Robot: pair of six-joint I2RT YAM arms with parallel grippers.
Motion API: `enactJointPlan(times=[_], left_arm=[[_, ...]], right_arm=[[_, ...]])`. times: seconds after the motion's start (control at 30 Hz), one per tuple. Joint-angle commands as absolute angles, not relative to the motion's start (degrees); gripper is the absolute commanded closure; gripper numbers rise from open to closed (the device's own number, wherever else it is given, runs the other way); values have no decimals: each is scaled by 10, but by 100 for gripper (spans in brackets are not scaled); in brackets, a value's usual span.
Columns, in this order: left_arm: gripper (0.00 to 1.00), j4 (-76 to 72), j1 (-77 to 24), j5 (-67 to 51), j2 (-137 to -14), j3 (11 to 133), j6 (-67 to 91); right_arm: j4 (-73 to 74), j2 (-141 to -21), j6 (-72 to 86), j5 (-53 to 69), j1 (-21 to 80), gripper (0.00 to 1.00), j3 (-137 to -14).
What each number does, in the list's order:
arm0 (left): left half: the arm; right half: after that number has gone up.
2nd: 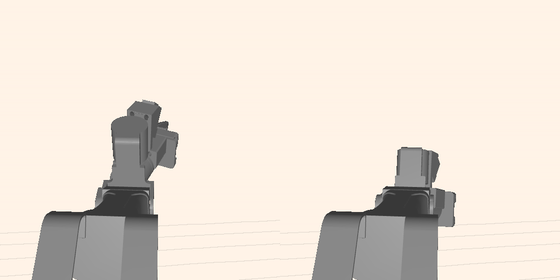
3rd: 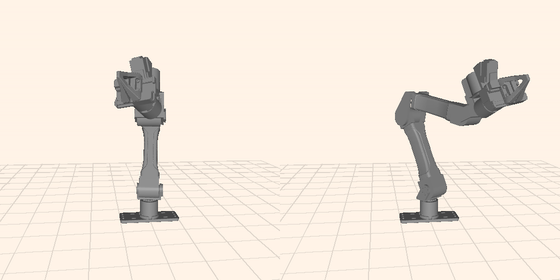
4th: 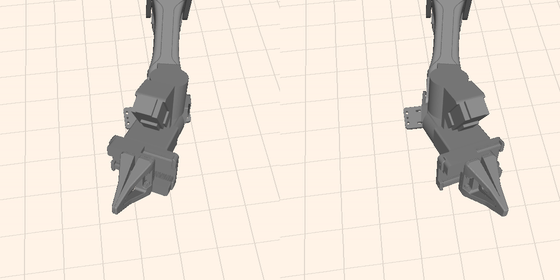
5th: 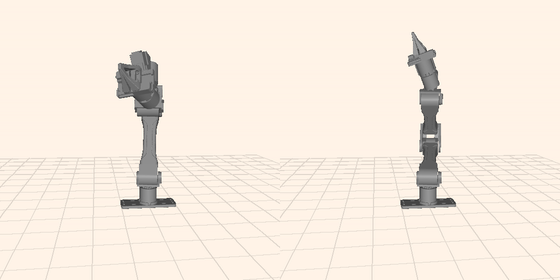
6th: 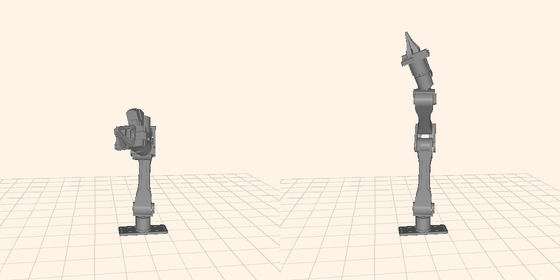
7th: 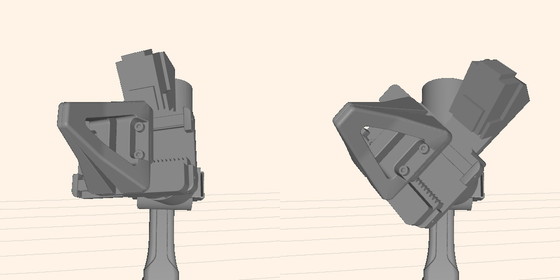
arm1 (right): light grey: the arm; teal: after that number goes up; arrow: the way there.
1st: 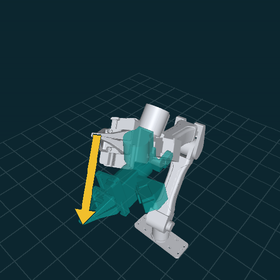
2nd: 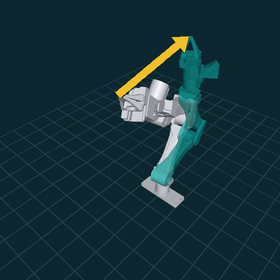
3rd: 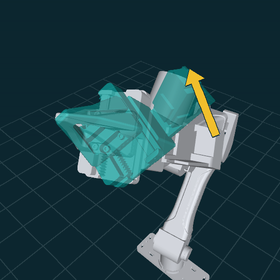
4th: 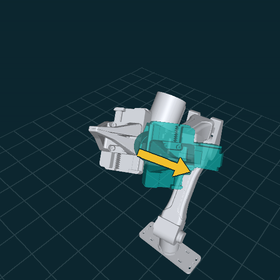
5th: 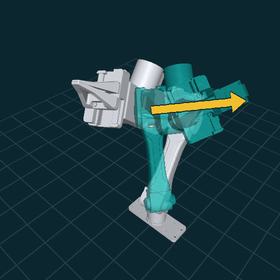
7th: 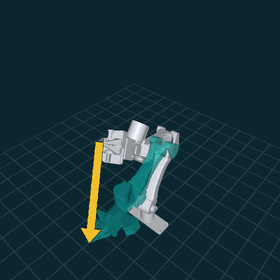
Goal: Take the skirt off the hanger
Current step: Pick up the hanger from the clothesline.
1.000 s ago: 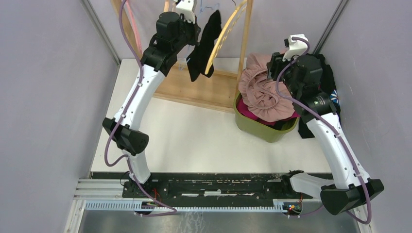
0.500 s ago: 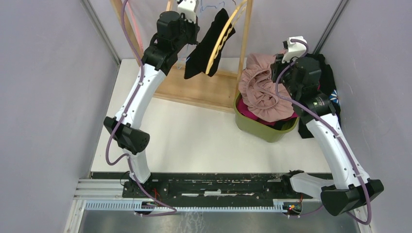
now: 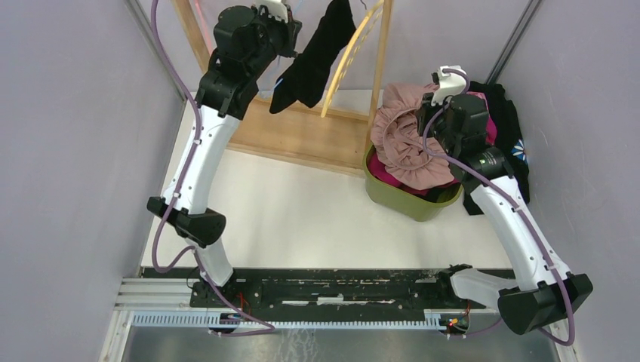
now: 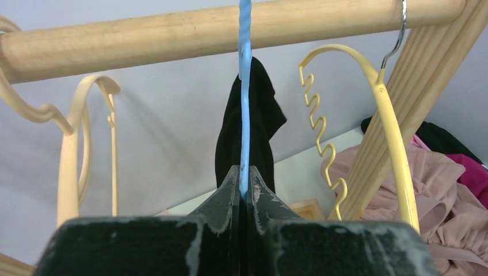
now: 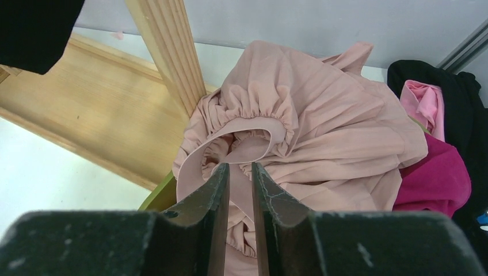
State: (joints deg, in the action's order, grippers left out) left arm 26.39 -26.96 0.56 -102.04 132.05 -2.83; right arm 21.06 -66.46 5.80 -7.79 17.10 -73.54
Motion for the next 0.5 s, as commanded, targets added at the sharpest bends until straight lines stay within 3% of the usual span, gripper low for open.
enactJointPlan(times=[0.0, 0.23, 0.47], left_arm=[[97, 260, -270, -8, -1035, 1371, -57], [97, 256, -269, -12, -957, 1286, -64], [97, 235, -269, 12, -827, 1102, -58]], right_arm=[[187, -643, 57, -91, 171, 75, -727], [187, -649, 54, -79, 171, 76, -716], [187, -651, 65, 12, 175, 71, -705]])
